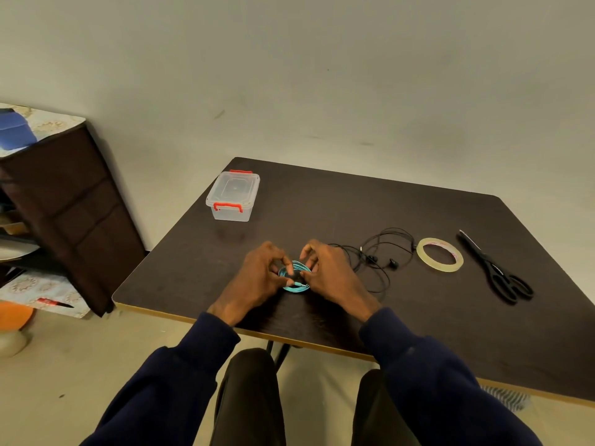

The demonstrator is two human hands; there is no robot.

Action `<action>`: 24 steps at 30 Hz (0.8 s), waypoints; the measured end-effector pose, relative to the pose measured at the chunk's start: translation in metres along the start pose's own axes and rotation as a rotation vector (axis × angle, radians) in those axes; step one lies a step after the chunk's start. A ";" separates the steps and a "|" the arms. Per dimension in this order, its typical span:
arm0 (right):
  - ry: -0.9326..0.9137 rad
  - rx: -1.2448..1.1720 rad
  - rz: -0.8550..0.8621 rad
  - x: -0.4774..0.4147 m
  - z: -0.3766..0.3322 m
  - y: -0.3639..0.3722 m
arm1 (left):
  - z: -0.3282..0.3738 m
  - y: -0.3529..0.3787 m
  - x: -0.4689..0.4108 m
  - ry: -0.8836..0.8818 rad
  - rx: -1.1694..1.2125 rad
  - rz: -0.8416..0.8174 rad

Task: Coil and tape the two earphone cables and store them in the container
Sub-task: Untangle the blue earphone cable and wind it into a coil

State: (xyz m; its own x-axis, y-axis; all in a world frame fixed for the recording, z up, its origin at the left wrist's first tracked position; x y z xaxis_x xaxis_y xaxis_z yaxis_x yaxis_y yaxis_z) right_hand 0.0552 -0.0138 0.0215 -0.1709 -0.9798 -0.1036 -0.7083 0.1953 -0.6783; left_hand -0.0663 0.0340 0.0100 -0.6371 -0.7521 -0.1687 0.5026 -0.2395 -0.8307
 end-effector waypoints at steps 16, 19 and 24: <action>0.025 -0.042 0.029 0.002 0.007 -0.002 | 0.000 0.025 0.005 0.159 -0.114 -0.265; 0.015 -0.018 0.036 0.002 0.005 -0.001 | 0.001 0.024 0.003 0.149 -0.126 -0.247; 0.015 -0.018 0.046 0.001 0.005 0.001 | 0.002 0.019 0.002 0.155 -0.123 -0.208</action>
State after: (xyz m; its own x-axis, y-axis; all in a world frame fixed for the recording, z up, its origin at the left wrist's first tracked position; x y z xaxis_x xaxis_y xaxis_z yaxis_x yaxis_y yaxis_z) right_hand 0.0577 -0.0152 0.0169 -0.2138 -0.9691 -0.1233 -0.7116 0.2410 -0.6599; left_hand -0.0570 0.0266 -0.0049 -0.8053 -0.5899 -0.0590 0.2830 -0.2951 -0.9126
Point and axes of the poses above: each hand's wrist, its own x-axis away from the middle knuckle, its own y-axis out of the palm, z = x × y, the point moved 10 cm from there along -x, towards the middle knuckle, and after that the axes turned 13 degrees about -x, right-handed, at the moved point
